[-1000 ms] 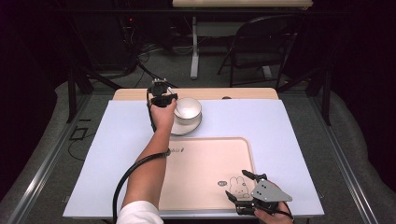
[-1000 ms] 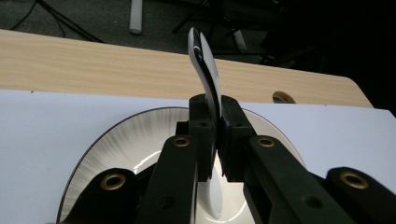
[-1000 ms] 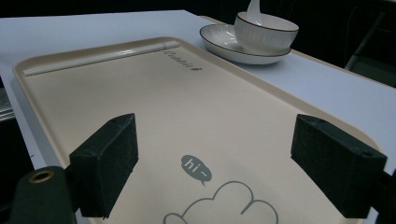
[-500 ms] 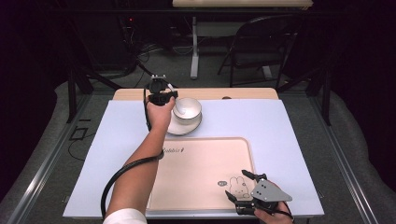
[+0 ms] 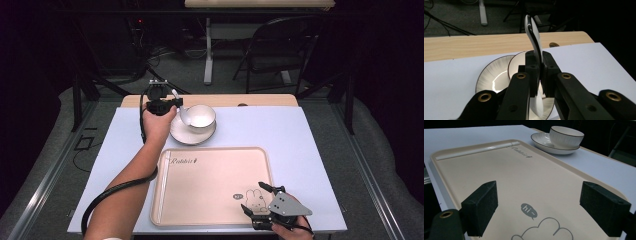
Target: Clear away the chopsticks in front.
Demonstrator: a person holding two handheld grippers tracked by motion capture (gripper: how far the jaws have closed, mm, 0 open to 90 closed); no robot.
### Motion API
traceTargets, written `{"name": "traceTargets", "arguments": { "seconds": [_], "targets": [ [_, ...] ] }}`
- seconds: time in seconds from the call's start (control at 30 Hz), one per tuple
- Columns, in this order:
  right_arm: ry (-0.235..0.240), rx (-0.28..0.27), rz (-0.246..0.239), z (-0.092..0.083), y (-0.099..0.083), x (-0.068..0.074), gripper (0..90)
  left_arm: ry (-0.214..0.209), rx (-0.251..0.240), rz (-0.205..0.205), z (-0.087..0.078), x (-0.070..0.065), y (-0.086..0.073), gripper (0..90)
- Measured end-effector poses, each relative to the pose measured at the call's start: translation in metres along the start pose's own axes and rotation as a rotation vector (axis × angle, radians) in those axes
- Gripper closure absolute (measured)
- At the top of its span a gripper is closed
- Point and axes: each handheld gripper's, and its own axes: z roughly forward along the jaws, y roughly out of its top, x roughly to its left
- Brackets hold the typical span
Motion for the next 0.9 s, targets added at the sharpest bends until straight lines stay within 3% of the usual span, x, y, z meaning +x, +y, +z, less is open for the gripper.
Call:
{"name": "traceTargets", "arguments": {
  "seconds": [0.23, 0.3, 0.33, 0.5, 0.9],
  "targets": [
    [-0.001, 0.001, -0.001, 0.0, 0.0, 0.0, 14.2, -0.011, 0.004, 0.017, -0.024, 0.007, -0.005, 85.3],
    [-0.002, 0.003, -0.001, 0.0, 0.0, 0.0, 14.2, -0.011, 0.004, 0.017, -0.024, 0.007, -0.005, 85.3],
    [-0.002, 0.003, -0.001, 0.0, 0.0, 0.0, 14.2, -0.017, 0.022, 0.054, -0.039, 0.01, -0.012, 85.3],
    [-0.002, 0.005, -0.001, 0.001, 0.0, 0.0, 14.2, -0.017, 0.022, 0.054, -0.039, 0.01, -0.012, 85.3],
    [-0.004, 0.007, -0.004, 0.001, 0.0, 0.0, 14.2, -0.069, 0.098, 0.095, -0.052, 0.011, -0.041, 85.3]
  ]
}}
